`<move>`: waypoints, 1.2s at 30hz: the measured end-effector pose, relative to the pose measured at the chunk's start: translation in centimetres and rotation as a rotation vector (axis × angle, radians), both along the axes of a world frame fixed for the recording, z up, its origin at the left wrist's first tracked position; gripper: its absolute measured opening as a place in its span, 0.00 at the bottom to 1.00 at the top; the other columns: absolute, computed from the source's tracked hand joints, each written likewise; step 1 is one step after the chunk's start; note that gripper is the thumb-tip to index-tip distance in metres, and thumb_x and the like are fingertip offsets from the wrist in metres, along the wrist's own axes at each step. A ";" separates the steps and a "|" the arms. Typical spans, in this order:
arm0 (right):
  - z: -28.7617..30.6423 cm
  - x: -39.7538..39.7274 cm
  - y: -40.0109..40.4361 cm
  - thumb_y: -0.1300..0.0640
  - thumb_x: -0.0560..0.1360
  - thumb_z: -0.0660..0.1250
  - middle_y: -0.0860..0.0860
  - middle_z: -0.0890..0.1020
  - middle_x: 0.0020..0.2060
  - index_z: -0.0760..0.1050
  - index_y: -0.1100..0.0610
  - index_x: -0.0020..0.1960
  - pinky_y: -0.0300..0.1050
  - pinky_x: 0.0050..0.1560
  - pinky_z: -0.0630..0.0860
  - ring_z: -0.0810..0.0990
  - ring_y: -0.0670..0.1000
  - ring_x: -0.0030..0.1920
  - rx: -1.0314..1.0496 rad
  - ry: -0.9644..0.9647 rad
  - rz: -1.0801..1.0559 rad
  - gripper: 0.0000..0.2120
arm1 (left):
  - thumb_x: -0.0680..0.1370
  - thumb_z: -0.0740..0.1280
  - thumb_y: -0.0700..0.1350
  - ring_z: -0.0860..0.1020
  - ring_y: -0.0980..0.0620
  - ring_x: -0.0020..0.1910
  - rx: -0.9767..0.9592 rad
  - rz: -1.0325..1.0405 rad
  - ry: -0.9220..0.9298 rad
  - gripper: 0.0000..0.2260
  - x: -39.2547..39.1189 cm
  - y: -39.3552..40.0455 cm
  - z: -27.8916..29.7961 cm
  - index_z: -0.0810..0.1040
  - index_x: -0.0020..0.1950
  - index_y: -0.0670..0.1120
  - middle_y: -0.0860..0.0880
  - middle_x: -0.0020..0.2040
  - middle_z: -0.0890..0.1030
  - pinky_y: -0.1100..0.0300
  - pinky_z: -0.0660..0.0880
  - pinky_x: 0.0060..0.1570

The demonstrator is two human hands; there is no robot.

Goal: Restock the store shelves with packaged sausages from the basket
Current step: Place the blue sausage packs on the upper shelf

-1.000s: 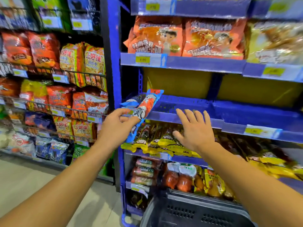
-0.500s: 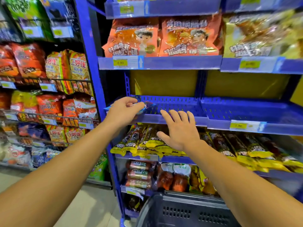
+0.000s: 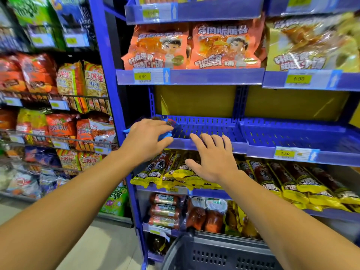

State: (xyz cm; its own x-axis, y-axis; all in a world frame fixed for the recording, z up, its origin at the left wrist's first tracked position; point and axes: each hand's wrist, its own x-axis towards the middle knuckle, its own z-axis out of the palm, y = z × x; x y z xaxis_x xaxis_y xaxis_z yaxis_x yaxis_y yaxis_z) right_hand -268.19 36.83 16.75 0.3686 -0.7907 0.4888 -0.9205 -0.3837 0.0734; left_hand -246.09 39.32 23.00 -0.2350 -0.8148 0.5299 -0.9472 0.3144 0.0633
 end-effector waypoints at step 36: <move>3.7 3.1 0.1 0.38 0.76 0.63 0.50 0.68 0.72 0.55 0.47 0.79 0.59 0.69 0.62 0.66 0.58 0.71 0.089 -0.214 0.088 0.36 | 0.79 0.66 0.50 0.69 0.40 0.67 -0.023 0.265 0.120 0.25 6.9 1.6 -2.0 0.67 0.75 0.48 0.45 0.70 0.72 0.45 0.67 0.67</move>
